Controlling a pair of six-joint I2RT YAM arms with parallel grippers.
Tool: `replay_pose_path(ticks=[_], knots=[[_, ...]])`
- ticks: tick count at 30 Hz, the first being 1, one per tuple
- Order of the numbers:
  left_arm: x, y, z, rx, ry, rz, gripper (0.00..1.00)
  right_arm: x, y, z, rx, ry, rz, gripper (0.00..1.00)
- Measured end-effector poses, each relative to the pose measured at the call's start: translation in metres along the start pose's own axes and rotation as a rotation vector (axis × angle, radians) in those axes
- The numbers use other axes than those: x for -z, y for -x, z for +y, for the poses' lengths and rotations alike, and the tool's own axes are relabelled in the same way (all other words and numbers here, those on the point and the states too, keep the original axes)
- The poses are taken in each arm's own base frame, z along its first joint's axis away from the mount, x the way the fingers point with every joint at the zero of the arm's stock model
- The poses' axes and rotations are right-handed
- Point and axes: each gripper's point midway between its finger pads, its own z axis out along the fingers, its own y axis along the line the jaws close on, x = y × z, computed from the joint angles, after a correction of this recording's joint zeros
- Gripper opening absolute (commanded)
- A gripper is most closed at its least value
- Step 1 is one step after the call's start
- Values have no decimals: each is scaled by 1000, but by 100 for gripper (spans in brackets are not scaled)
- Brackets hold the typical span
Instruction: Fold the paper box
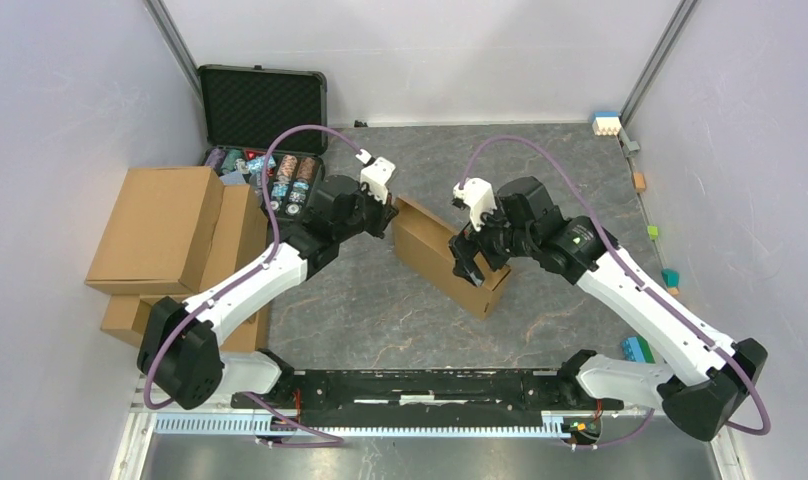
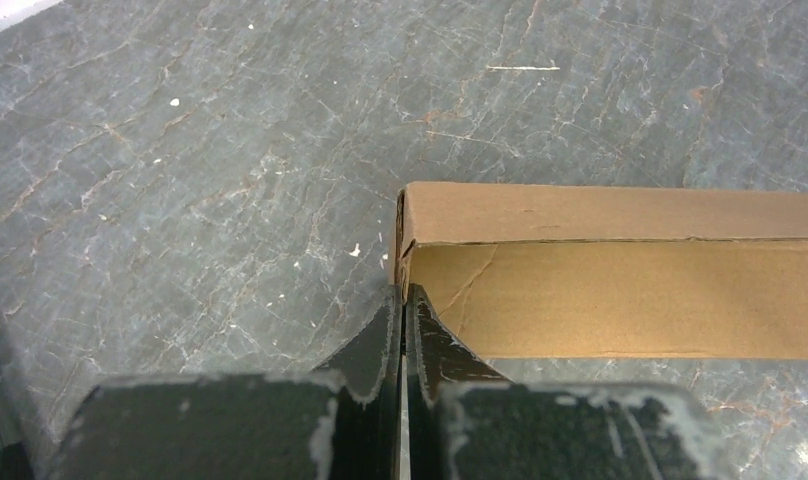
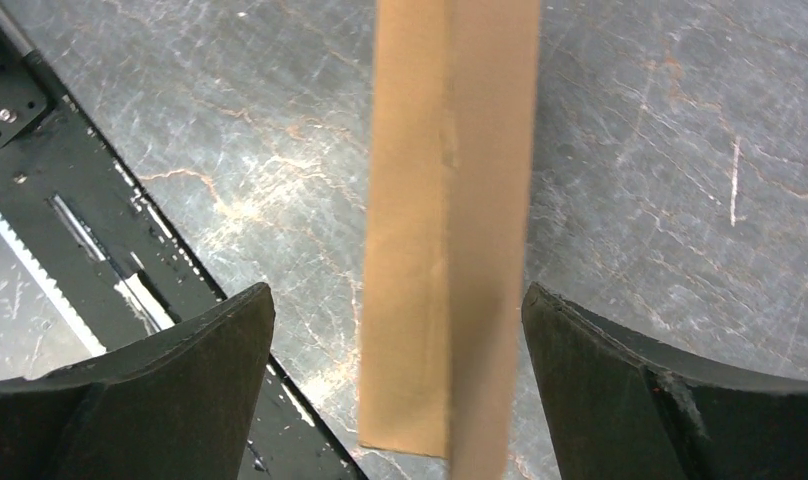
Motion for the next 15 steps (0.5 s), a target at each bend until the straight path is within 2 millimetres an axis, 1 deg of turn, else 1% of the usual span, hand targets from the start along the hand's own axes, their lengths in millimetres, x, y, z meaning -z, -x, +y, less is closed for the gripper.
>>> replay_pose_path(ticks=[3,5,7,10,11,13,15], knots=[[1,-1,-3,13,18,6,3,-2,-3,15,47,15,20,98],[2,-1,-5,16,22,8,5,-6,-8,19,83,1,47,98],[2,-1,-6,18,28,9,7,-10,-14,17,106,-25,74,98],[2,-1,-6,24,31,9,20,-15,-24,5,116,-88,124,91],[2,-2,-6,28,32,11,28,-15,-27,1,119,-107,141,88],[3,-2,-6,37,34,18,44,-16,-30,-5,125,-137,156,86],[5,-4,-7,54,35,35,55,-15,-32,-9,129,-161,168,85]])
